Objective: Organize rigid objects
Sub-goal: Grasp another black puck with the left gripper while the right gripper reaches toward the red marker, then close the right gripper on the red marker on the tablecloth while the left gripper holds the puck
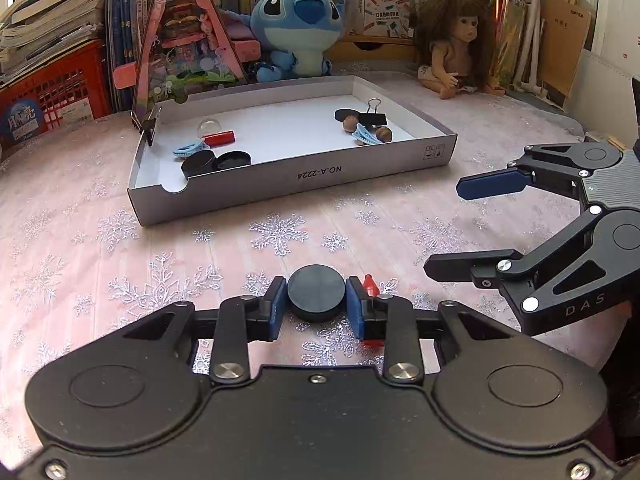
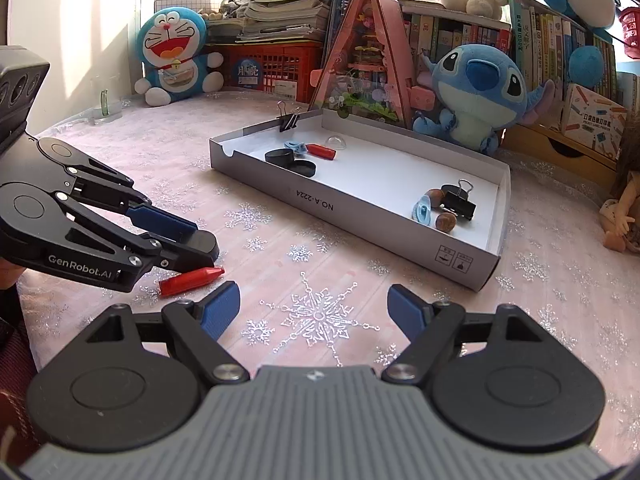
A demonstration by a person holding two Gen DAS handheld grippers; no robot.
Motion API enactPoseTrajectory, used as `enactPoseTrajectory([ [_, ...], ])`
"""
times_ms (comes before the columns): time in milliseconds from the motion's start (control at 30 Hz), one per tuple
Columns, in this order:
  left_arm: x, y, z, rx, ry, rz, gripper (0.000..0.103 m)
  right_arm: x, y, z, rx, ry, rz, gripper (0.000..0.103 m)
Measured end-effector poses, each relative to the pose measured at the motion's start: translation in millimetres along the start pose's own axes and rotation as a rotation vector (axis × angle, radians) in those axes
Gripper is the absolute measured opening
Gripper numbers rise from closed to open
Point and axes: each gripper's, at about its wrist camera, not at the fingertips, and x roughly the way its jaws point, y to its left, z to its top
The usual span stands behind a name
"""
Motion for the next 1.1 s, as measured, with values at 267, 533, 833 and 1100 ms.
enactPoseTrajectory([
  [267, -7.4, 23.1, -7.0, -0.065, -0.012, 0.067, 0.03, 2.0, 22.5, -0.4, -0.087, -0.014, 0.094, 0.088],
  [533, -10.0, 37.2, -11.5, -0.094, -0.017, 0.095, 0.03, 20.3, 45.9, 4.7, -0.146, -0.003, 0.155, 0.088],
  [833, -8.7, 32.1, -16.1, -0.079, -0.044, 0.111, 0.03, 20.8, 52.1, -0.9, -0.094, -0.02, 0.191, 0.07],
  [1100, -9.2, 29.5, -18.7, -0.068, -0.055, 0.12, 0.03, 20.7, 48.6, 0.5, -0.041, -0.03, 0.182, 0.049],
])
